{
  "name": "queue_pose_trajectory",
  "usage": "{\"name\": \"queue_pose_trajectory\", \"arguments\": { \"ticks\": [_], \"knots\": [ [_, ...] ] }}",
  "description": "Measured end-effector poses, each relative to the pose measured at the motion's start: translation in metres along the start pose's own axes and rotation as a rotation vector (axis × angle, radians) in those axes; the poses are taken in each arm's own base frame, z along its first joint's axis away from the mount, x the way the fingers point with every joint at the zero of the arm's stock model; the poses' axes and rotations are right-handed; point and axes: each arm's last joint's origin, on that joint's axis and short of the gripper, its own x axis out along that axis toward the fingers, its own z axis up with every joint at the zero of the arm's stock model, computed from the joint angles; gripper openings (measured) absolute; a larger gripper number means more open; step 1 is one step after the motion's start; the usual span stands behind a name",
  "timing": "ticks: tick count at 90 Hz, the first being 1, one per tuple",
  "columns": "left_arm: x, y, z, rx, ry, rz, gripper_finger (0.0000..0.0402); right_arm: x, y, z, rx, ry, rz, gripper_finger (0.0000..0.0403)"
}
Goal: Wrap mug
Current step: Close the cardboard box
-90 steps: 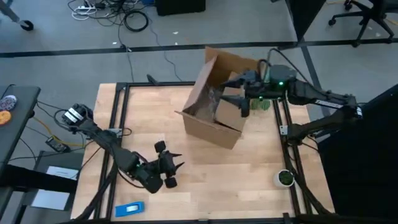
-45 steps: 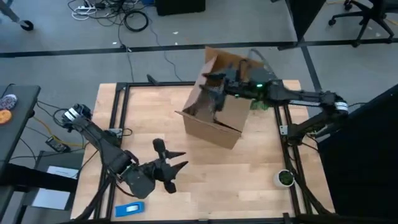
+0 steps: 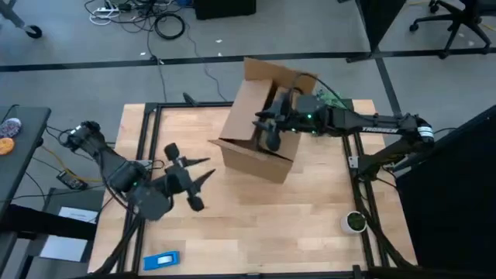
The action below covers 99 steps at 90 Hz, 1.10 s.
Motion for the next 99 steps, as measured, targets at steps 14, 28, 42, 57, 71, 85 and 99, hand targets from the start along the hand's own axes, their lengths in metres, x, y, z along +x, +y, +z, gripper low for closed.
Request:
{"name": "queue_pose_trajectory", "arguments": {
  "ticks": [14,28,42,57,71,85,99],
  "knots": [
    [0.027,-0.002,-0.001,0.007,0.038,0.062,0.0142,0.009,0.003,-0.006,-0.011,0.039,-0.020,0.0107],
    [0.049,-0.009,-0.003,0.023,0.063,0.107,0.0142,0.034,0.007,-0.025,-0.029,0.130,-0.032,0.0105],
    [0.063,-0.004,0.000,0.036,0.064,0.151,0.0142,0.055,0.018,-0.039,0.021,0.144,-0.067,0.0104],
    [0.076,0.007,0.009,0.048,0.038,0.208,0.0142,0.064,0.030,-0.039,0.095,0.078,-0.076,0.0104],
    [0.093,0.020,0.009,0.067,0.048,0.210,0.0142,0.056,0.035,-0.032,0.089,0.070,-0.069,0.0104],
    [0.109,0.032,0.007,0.046,0.050,0.142,0.0142,0.039,0.035,-0.016,0.058,0.039,-0.096,0.0104],
    [0.119,0.032,0.003,0.032,0.060,0.085,0.0142,0.021,0.032,-0.010,-0.019,0.038,-0.259,0.0104]
  ]
}}
